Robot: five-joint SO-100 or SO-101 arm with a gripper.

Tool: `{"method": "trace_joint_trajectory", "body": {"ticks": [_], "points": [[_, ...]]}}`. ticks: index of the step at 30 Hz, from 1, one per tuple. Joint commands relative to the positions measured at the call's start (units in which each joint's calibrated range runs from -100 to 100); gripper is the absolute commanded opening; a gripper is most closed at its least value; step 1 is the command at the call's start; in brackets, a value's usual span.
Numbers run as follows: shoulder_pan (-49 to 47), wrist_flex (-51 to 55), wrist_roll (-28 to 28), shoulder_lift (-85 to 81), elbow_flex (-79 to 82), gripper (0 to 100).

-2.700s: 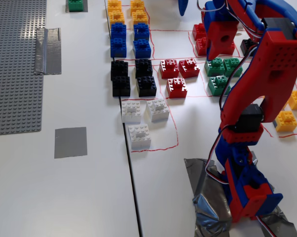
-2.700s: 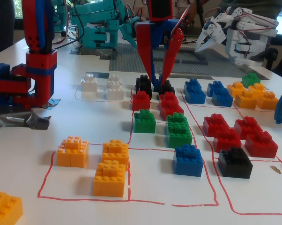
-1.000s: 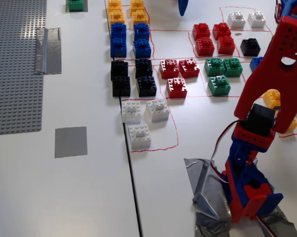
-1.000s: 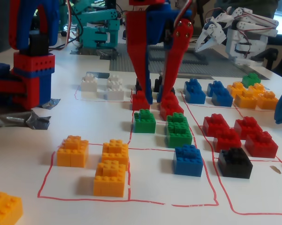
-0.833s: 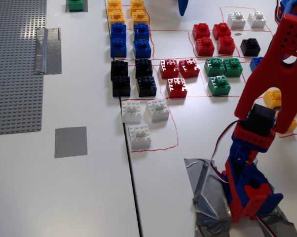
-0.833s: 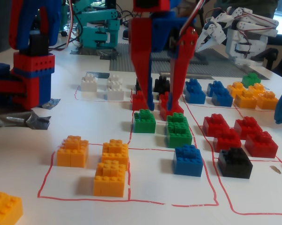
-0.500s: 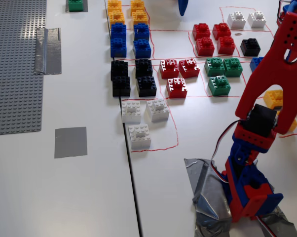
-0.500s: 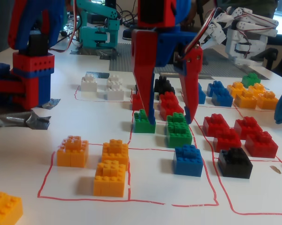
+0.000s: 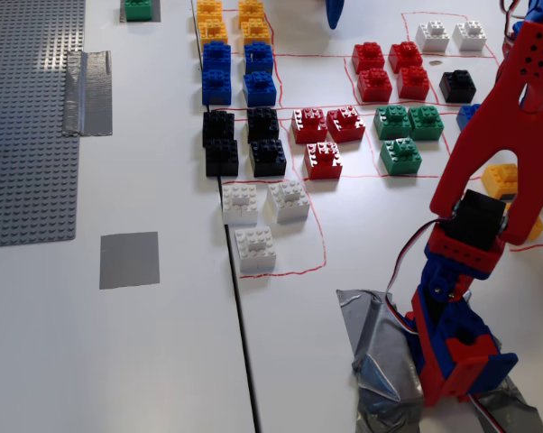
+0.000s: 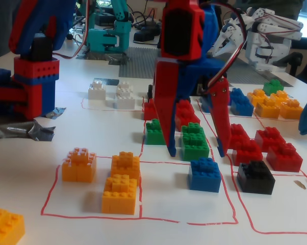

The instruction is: Grab the block and put it in the grey marker

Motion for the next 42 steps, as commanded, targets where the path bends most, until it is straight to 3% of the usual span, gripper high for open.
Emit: {"method": "trace_joint_trajectory", "body": {"ticks": [1, 42], "points": [[0.2, -1.3, -0.9, -1.6, -5.6, 27], [-4.7, -3.0, -5.7, 7.6, -9.4, 24]]}}
